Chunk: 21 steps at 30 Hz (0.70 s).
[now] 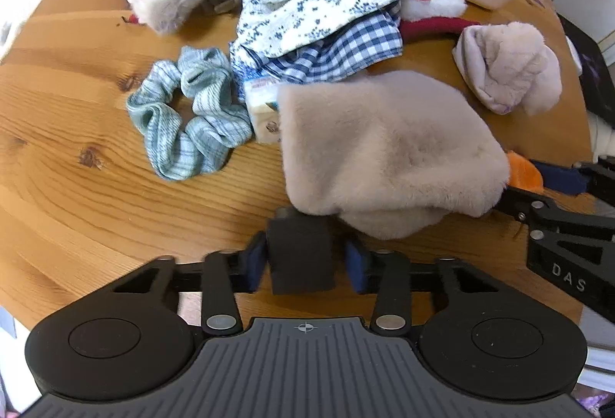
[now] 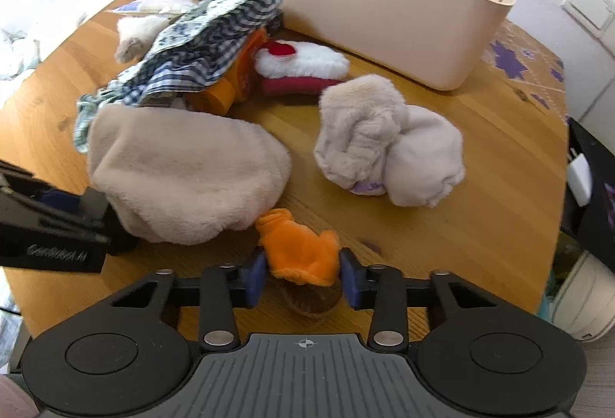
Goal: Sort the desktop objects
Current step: 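Grasp the orange toy with the right gripper while the left gripper grasps the black eraser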
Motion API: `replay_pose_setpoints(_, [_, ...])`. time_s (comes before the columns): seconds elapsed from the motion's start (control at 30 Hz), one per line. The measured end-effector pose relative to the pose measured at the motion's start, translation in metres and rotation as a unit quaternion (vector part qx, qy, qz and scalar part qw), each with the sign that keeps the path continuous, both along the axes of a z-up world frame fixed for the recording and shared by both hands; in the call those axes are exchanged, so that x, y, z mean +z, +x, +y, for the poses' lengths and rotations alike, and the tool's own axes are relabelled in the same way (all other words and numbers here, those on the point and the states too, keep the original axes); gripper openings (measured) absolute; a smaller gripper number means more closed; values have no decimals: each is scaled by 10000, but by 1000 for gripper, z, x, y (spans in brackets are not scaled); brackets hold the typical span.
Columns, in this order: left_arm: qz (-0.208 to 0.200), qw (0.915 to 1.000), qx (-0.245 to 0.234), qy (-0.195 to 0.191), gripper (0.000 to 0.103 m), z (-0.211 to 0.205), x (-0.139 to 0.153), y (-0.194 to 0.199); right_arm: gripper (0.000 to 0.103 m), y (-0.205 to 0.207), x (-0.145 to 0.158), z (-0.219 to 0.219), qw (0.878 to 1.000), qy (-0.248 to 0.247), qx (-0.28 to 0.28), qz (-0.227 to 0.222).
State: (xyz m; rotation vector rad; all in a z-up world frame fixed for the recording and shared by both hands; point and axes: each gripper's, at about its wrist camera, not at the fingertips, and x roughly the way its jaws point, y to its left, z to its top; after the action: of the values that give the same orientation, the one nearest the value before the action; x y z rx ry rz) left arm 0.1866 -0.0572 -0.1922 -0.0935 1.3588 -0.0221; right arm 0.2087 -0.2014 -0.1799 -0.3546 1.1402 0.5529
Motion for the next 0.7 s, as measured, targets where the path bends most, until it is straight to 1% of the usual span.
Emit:
replay_pose_setpoints(0.03, [-2, 10000, -1, 21, 32, 0, 1, 1, 28, 0, 0, 0, 10000, 33, -10, 3])
replay_pose_setpoints(0.07, [7, 10000, 15, 17, 32, 0, 1, 1, 21, -1, 1, 0, 10000, 77, -11, -2])
replay_pose_setpoints(0.13, [-14, 10000, 42, 47, 32, -1, 2, 1, 17, -2, 2, -1, 9999, 149, -9, -35])
replay_pose_setpoints(0.17, [-18, 10000, 34, 68, 32, -1, 3, 0, 13, -3, 2, -1, 9998, 176, 25, -79])
replay_pose_setpoints(0.23, [-19, 9999, -25, 112, 32, -3, 5, 0, 12, -4, 4, -2, 9997, 220, 67, -126])
replay_pose_setpoints(0.37, [-13, 9998, -199, 99, 32, -1, 9, 2, 11, -7, 11, -8, 9994, 267, -144, -165])
replay_pose_setpoints(0.47, [-16, 9990, -450, 28, 32, 3, 12, 4, 11, -10, 15, -9, 9988, 346, -296, -203])
replay_pose_setpoints(0.67, [-3, 9941, -1078, 71, 32, 17, 22, 10, 11, -12, 16, -2, 9958, 389, -821, -149])
replay_pose_setpoints(0.7, [-9, 9933, -1152, 73, 32, 28, 24, 9, 11, -13, 16, 1, 9952, 389, -883, -137])
